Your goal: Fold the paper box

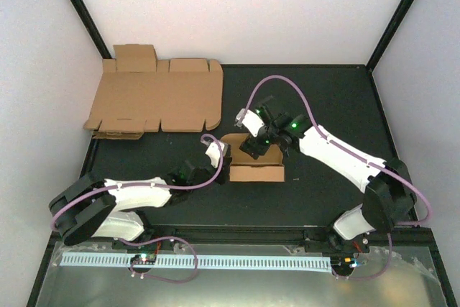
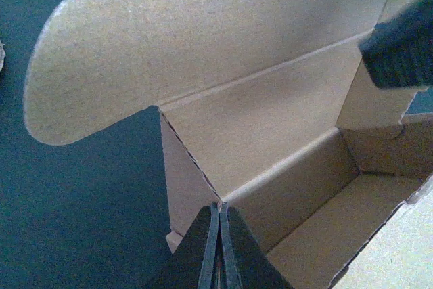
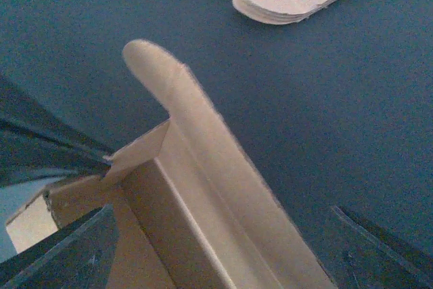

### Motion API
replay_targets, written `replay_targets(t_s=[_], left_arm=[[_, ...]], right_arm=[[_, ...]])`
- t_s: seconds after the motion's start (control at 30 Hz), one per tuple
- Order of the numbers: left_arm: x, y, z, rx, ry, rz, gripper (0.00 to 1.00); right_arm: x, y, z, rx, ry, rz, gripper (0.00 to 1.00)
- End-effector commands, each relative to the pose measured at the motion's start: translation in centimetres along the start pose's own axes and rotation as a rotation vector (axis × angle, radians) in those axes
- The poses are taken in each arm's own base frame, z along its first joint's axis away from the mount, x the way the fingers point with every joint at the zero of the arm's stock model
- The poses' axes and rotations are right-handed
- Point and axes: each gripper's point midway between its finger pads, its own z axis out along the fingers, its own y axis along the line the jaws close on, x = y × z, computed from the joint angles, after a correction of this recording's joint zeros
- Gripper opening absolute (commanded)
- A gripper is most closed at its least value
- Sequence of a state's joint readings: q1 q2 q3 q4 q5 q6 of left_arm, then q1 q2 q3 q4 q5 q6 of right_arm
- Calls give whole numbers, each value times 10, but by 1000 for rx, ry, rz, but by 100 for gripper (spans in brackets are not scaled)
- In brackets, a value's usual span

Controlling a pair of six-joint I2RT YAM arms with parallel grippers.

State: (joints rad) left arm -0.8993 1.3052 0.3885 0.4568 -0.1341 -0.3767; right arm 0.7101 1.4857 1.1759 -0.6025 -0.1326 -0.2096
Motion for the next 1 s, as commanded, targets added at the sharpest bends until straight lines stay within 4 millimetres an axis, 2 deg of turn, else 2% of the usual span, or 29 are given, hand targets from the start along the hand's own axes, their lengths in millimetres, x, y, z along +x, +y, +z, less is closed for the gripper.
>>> replay_targets(t_s=[0.0, 0.13, 0.27, 0.3, 0.37, 0.43, 0.57, 0.67, 0.77, 0.97], left_arm=[[5, -6, 5, 12, 33, 22, 2], [5, -6, 5, 12, 32, 22, 2], [3, -6, 4, 13, 28, 27, 2], [3, -6, 5, 13, 28, 27, 2], [3, -6, 4, 11, 28, 29, 2], [3, -6, 4, 9, 30, 31, 1], [3, -6, 4, 10, 30, 29, 2], [3, -6, 4, 11, 29, 29, 2], [2, -6, 4, 10, 30, 30, 2], [2, -6, 5, 7, 31, 33, 2]], right_arm=[[-1, 6, -2, -51, 23, -173, 87], [-11, -9, -3, -4, 59, -218, 86], [-18, -16, -7, -52, 96, -287, 86], [-19, -19, -7, -67, 108, -291, 83], [-19, -15, -8, -146, 135, -303, 63], [-12, -11, -6, -209, 189, -326, 60], [11, -6, 2, -287, 292, -372, 62], [14, -7, 3, -315, 297, -375, 58], [15, -9, 2, -332, 301, -371, 42], [16, -10, 7, -348, 318, -354, 23]])
